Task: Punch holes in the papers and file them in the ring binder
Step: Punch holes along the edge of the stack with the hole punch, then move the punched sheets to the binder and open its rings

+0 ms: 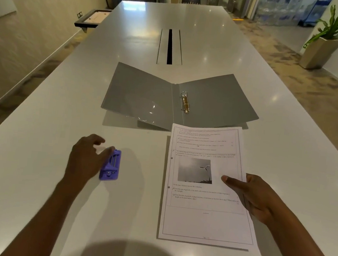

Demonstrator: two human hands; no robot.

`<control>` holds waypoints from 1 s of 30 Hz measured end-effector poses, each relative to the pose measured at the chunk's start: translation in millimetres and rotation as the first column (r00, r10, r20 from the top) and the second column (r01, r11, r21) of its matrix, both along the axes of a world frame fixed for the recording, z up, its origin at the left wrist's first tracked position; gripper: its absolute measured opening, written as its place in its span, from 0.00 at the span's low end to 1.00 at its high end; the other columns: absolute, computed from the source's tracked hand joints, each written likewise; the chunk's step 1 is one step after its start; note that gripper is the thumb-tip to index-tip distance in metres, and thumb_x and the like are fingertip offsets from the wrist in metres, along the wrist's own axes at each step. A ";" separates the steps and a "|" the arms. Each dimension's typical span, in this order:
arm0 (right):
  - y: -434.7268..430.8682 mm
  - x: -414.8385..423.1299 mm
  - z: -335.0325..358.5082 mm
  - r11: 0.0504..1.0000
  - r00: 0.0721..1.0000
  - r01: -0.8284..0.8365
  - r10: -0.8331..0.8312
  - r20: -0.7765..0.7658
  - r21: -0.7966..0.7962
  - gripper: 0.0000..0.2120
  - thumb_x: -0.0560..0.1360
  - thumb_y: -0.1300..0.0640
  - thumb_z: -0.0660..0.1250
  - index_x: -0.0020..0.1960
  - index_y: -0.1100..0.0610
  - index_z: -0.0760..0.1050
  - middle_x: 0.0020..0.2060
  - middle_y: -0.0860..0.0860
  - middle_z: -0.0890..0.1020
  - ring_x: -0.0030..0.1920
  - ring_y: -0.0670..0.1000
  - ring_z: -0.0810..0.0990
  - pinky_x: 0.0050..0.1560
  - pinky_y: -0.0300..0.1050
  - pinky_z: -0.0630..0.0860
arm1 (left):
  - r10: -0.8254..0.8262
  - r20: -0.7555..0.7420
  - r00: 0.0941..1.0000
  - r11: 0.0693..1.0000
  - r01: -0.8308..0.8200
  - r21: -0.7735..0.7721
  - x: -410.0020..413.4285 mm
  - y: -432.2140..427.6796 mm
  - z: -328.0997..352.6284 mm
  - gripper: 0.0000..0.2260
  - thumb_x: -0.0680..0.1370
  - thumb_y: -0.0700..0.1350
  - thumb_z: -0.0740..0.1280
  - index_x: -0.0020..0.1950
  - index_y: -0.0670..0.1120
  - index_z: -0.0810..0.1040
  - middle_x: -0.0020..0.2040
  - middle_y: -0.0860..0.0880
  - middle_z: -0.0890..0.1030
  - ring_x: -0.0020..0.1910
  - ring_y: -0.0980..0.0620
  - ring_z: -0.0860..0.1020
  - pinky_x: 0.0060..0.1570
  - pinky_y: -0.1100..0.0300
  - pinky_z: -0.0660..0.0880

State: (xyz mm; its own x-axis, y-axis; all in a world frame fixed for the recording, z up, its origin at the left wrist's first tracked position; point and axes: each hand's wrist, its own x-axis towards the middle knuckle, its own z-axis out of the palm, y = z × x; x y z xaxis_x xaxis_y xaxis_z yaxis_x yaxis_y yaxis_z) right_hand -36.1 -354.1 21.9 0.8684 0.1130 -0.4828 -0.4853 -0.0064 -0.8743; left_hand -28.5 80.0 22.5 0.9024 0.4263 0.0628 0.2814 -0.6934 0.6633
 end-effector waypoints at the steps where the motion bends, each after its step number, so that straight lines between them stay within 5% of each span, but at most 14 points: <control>1: 0.9 1.6 0.5 1.000 1.000 0.001 -0.001 0.003 -0.008 0.34 0.60 0.48 0.82 0.63 0.59 0.82 0.55 0.55 0.89 0.57 0.65 0.87 0.67 0.70 0.76 | -0.025 0.083 0.996 0.999 0.022 0.036 -0.2 -10.2 -1.3 0.11 0.77 0.46 0.77 0.56 0.43 0.83 0.53 0.43 0.85 0.49 0.42 0.83 0.53 0.47 0.79; 3: 1.3 6.7 -1.5 1.000 1.000 0.007 -0.007 -0.001 -0.014 0.31 0.63 0.50 0.81 0.63 0.60 0.81 0.55 0.56 0.89 0.55 0.63 0.87 0.66 0.68 0.78 | -0.071 0.124 0.990 0.972 0.096 -0.215 2.2 -35.6 -0.3 0.08 0.78 0.46 0.75 0.56 0.45 0.85 0.51 0.45 0.88 0.50 0.43 0.86 0.58 0.45 0.81; 6: 3.6 13.9 -1.5 1.000 1.000 -0.003 0.003 -0.013 -0.029 0.25 0.69 0.52 0.79 0.63 0.59 0.81 0.55 0.56 0.89 0.57 0.67 0.86 0.67 0.71 0.75 | -0.140 -0.035 0.989 0.617 0.060 -0.785 1.2 -83.1 8.0 0.07 0.81 0.45 0.72 0.55 0.42 0.86 0.50 0.39 0.89 0.54 0.40 0.87 0.65 0.40 0.80; 8: 6.2 19.9 -0.4 0.999 1.000 -0.005 0.004 -0.016 -0.035 0.26 0.68 0.52 0.79 0.64 0.60 0.81 0.55 0.56 0.89 0.55 0.65 0.87 0.65 0.69 0.78 | -0.289 -0.134 0.948 0.452 0.011 -0.892 1.7 -104.0 10.2 0.15 0.82 0.48 0.70 0.60 0.38 0.84 0.55 0.38 0.88 0.58 0.39 0.86 0.65 0.42 0.80; 10: 9.5 26.4 2.8 0.999 1.000 -0.007 0.007 -0.009 -0.050 0.24 0.70 0.54 0.78 0.63 0.61 0.81 0.54 0.56 0.89 0.54 0.62 0.88 0.63 0.65 0.81 | -0.432 -0.150 0.890 0.397 0.038 -0.917 4.0 -115.2 8.6 0.18 0.83 0.50 0.69 0.62 0.37 0.84 0.58 0.38 0.87 0.59 0.38 0.86 0.64 0.45 0.80; 20: 14.9 61.6 34.3 0.996 0.996 -0.084 0.084 0.029 0.014 0.17 0.78 0.55 0.73 0.65 0.60 0.81 0.58 0.55 0.88 0.57 0.58 0.88 0.63 0.57 0.82 | -0.314 -0.071 0.947 0.501 0.102 -0.859 44.4 -124.8 5.8 0.11 0.80 0.41 0.72 0.60 0.36 0.85 0.52 0.40 0.89 0.51 0.41 0.88 0.50 0.52 0.86; 24: 14.4 91.2 48.7 0.998 0.997 -0.062 0.061 0.056 0.016 0.14 0.78 0.60 0.72 0.63 0.64 0.81 0.57 0.58 0.88 0.56 0.58 0.88 0.61 0.54 0.82 | -0.265 -0.017 0.964 0.504 0.124 -0.855 73.0 -129.5 21.6 0.11 0.81 0.40 0.72 0.60 0.35 0.85 0.52 0.40 0.89 0.45 0.47 0.89 0.39 0.62 0.83; 28: 10.9 138.6 67.1 0.999 0.992 0.011 -0.005 0.125 -0.047 0.12 0.78 0.63 0.72 0.60 0.67 0.82 0.55 0.63 0.87 0.55 0.63 0.87 0.55 0.53 0.84 | -0.165 0.058 0.985 0.437 0.125 -0.891 113.2 -140.1 45.7 0.14 0.84 0.47 0.68 0.56 0.36 0.85 0.47 0.43 0.90 0.42 0.50 0.88 0.42 0.57 0.83; 30: 3.6 168.3 76.7 0.997 0.987 0.066 -0.059 0.146 -0.044 0.15 0.77 0.62 0.73 0.62 0.68 0.80 0.57 0.66 0.86 0.56 0.65 0.85 0.56 0.56 0.84 | -0.112 0.119 0.987 0.585 0.162 -0.795 132.8 -144.9 50.3 0.14 0.85 0.47 0.66 0.58 0.38 0.85 0.47 0.45 0.89 0.43 0.50 0.88 0.49 0.54 0.84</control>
State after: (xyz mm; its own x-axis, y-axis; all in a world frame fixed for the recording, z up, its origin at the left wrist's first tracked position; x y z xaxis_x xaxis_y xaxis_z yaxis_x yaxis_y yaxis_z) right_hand 132.1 -350.6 98.6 0.9342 0.0355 -0.3551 -0.3544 -0.0242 -0.9348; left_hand 104.3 -64.9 72.7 0.9606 0.1989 -0.1942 0.1781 0.0960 0.9793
